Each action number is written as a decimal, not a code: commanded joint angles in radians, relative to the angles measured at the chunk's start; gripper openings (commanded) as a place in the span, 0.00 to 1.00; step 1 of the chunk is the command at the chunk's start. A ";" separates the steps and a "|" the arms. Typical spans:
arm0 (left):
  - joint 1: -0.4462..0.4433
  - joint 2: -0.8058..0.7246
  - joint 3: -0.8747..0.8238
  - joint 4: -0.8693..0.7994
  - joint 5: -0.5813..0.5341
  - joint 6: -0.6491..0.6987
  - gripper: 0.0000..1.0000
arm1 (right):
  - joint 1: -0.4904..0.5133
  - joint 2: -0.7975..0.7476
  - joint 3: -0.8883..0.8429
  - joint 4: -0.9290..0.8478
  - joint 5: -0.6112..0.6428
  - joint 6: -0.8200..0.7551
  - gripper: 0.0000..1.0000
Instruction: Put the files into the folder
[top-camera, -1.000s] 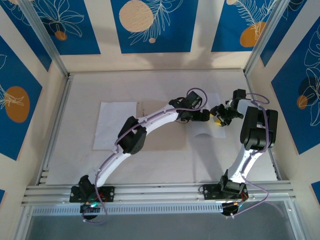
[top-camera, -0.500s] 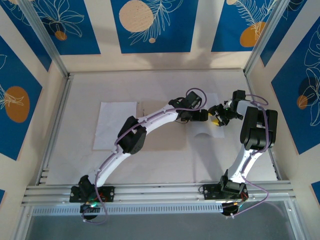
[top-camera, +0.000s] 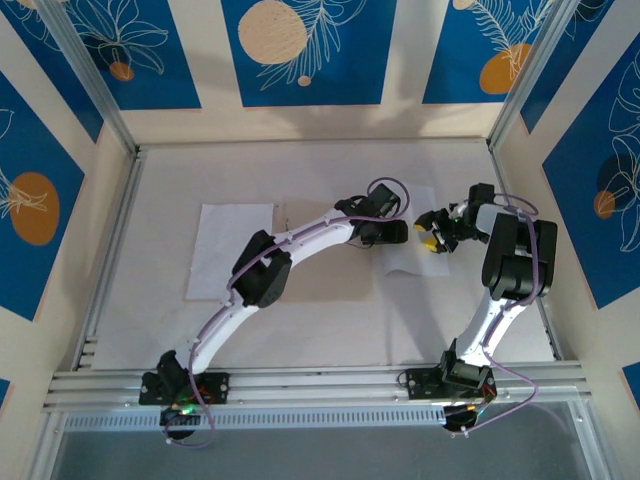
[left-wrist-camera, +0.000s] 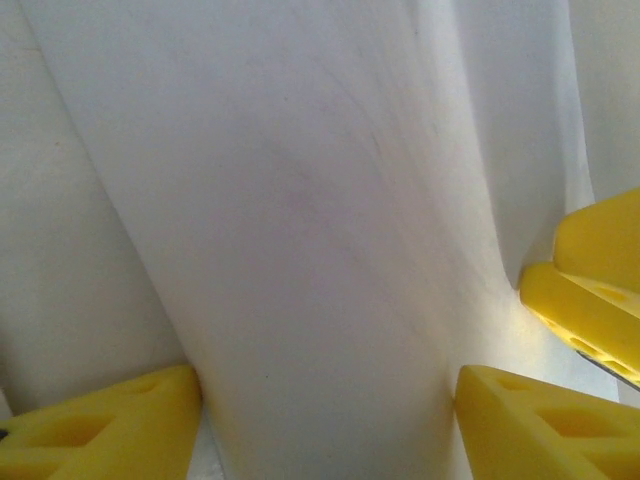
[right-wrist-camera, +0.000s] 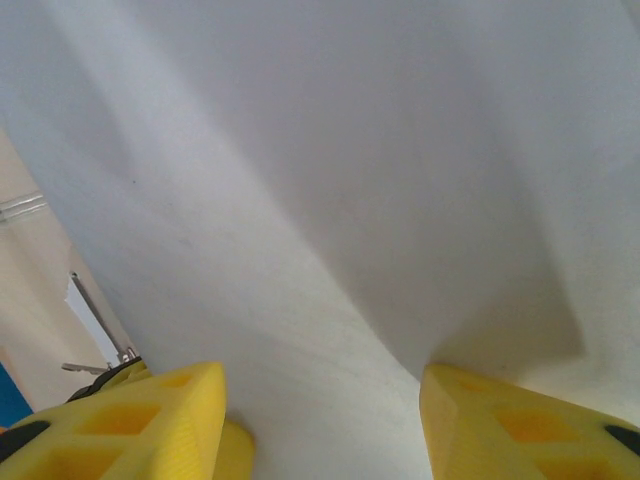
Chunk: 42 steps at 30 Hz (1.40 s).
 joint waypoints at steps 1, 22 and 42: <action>0.001 -0.033 -0.025 -0.054 0.035 -0.027 0.65 | -0.014 -0.042 -0.018 0.006 -0.069 0.018 0.55; 0.035 -0.180 -0.207 0.103 0.120 -0.087 0.41 | -0.076 -0.214 -0.089 0.041 -0.249 0.074 0.55; 0.151 -0.525 -0.714 0.358 0.297 -0.188 0.37 | -0.071 -0.285 -0.257 0.351 -0.510 0.291 0.62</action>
